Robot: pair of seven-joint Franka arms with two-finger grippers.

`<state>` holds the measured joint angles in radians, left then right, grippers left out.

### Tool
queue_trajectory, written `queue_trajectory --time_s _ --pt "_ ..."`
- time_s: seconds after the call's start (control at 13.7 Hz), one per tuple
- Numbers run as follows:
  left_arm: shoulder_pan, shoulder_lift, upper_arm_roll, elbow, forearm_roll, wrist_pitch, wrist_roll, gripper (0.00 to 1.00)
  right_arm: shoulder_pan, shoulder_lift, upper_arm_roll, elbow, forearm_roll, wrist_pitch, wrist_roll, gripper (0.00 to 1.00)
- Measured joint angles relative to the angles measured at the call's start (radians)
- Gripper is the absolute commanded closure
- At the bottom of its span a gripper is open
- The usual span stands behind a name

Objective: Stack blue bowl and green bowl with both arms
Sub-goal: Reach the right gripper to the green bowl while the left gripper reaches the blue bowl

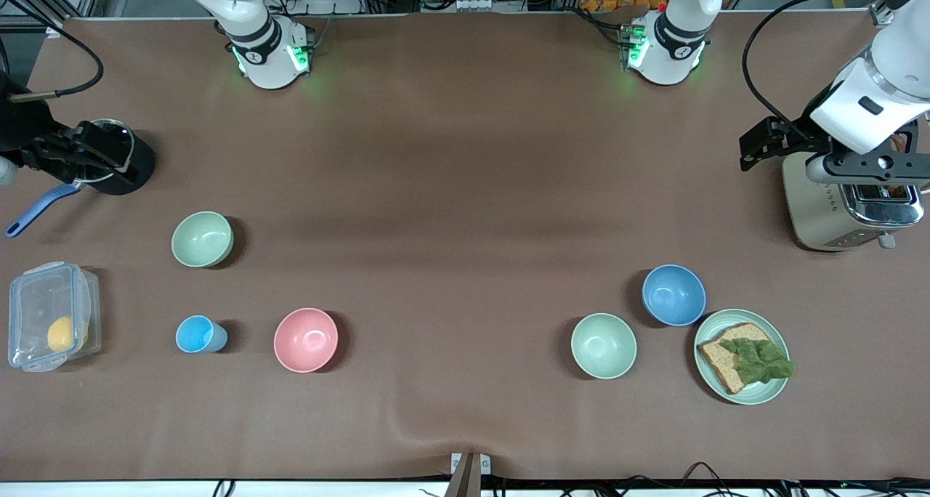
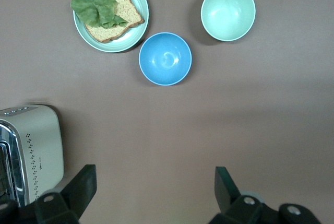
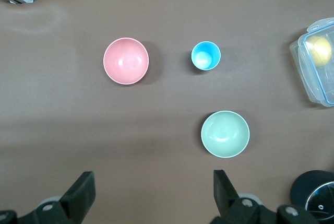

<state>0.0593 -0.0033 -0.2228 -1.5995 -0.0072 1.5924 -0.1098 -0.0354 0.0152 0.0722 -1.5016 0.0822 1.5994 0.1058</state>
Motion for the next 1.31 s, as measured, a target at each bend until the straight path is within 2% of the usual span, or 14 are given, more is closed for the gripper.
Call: queue_trajectory --time_s 0.44,0.73,1.02,1.31 --pt "0.000 0.024 0.000 0.001 0.000 0.017 0.000 0.00 0.000 0.001 0.000 0.000 -0.007 -0.003 0.000 0.00" --pt "0.001 0.085 0.002 0.003 0.000 0.136 0.000 0.00 -0.004 0.055 -0.006 -0.007 -0.010 -0.001 0.000 0.00" --pt "0.002 0.203 0.002 0.056 0.000 0.264 0.000 0.00 -0.004 0.123 -0.005 -0.010 -0.011 0.003 -0.001 0.00" --pt "0.003 0.365 0.003 0.085 0.000 0.497 0.000 0.00 -0.023 0.260 -0.012 -0.019 -0.021 0.001 0.000 0.00"
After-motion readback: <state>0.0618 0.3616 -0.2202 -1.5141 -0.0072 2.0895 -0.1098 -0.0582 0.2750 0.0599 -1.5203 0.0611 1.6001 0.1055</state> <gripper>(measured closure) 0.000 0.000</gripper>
